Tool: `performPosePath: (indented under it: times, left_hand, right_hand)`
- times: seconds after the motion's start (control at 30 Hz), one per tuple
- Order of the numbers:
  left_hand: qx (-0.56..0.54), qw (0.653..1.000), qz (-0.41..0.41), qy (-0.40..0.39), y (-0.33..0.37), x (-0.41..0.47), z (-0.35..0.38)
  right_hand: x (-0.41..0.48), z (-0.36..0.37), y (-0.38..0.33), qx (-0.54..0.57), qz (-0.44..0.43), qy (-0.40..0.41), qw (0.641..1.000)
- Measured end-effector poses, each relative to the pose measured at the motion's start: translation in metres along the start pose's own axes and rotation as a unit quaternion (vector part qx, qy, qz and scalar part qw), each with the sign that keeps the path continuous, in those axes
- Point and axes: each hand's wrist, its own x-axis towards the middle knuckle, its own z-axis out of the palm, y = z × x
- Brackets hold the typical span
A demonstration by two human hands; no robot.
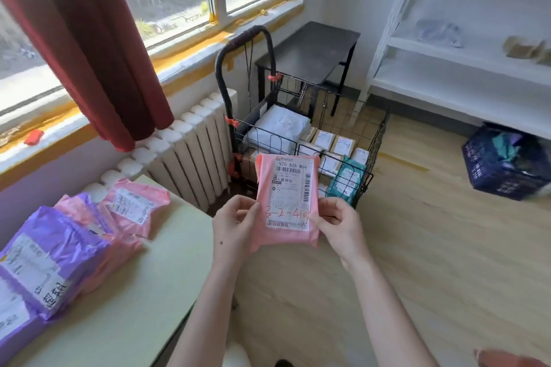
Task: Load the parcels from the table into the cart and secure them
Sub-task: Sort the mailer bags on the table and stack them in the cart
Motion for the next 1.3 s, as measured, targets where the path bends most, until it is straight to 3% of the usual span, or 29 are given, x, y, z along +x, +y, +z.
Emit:
performPosePath:
  times: [0.23,0.57,0.97,1.17,1.3]
  left_hand:
    - [0.034,0.998,-0.024,-0.044,0.005,0.035,0.063]
    - [0.065,0.993,-0.012,-0.095,0.016,0.149,0.14]
    - [0.094,0.981,-0.015,-0.169,0.008,0.299,0.2]
    - [0.147,0.965,0.0,-0.218,0.008,0.362,0.237]
    - [0.19,0.96,0.023,-0.205,0.01,0.398,0.261]
  right_hand:
    - [0.041,-0.036,0.014,0.047,0.036,0.059,0.996]
    - [0.157,-0.056,0.028,0.001,0.071,0.145,0.987]
    - [0.303,-0.049,0.014,-0.105,0.076,0.17,0.977]
    - [0.368,-0.061,0.012,-0.211,0.063,0.146,0.965]
    - [0.413,-0.071,0.016,-0.253,0.054,0.116,0.959]
